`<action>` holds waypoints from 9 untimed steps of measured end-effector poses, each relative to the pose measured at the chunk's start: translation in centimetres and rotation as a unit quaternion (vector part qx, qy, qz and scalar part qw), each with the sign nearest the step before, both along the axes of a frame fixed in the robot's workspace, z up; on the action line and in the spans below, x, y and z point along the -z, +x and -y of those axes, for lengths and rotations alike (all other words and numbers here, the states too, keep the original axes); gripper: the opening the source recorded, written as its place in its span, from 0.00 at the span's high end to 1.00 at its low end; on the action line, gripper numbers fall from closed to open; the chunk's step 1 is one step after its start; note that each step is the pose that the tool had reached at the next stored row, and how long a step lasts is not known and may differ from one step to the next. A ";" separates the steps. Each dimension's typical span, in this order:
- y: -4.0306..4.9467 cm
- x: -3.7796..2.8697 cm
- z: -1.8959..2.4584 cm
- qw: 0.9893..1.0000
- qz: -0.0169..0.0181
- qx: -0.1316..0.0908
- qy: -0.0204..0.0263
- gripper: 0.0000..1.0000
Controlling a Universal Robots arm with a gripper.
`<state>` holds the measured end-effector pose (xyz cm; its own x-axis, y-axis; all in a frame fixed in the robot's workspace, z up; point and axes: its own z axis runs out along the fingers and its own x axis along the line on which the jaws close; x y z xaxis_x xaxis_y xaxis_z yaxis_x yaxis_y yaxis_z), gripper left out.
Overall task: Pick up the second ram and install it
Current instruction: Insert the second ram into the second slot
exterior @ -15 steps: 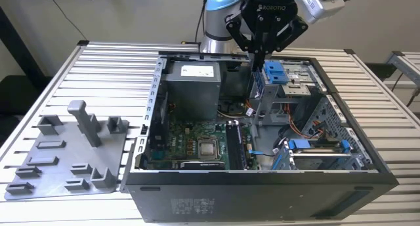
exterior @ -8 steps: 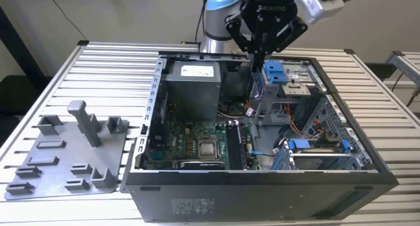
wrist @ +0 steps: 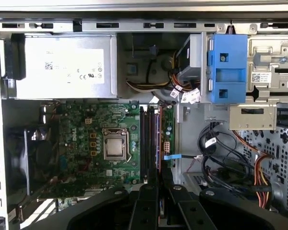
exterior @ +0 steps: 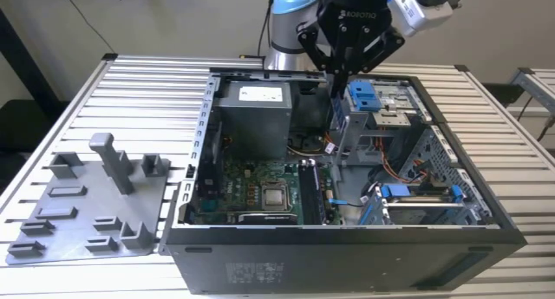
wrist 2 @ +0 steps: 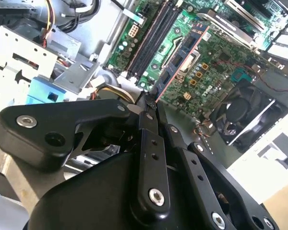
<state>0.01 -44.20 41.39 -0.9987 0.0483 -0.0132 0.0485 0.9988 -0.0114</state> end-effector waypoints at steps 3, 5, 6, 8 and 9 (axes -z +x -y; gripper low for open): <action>0.08 0.23 0.00 1.000 0.000 0.006 0.000 0.86; 0.13 0.40 0.01 1.000 0.000 0.008 0.000 0.86; 0.16 0.50 0.03 1.000 0.000 0.009 0.000 0.86; 0.21 0.70 0.06 1.000 0.000 0.011 0.000 0.86; 0.23 0.81 0.09 1.000 0.000 0.012 0.000 0.86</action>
<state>0.24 -44.30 40.58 -0.9974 0.0714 -0.0128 0.0715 0.9974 -0.0115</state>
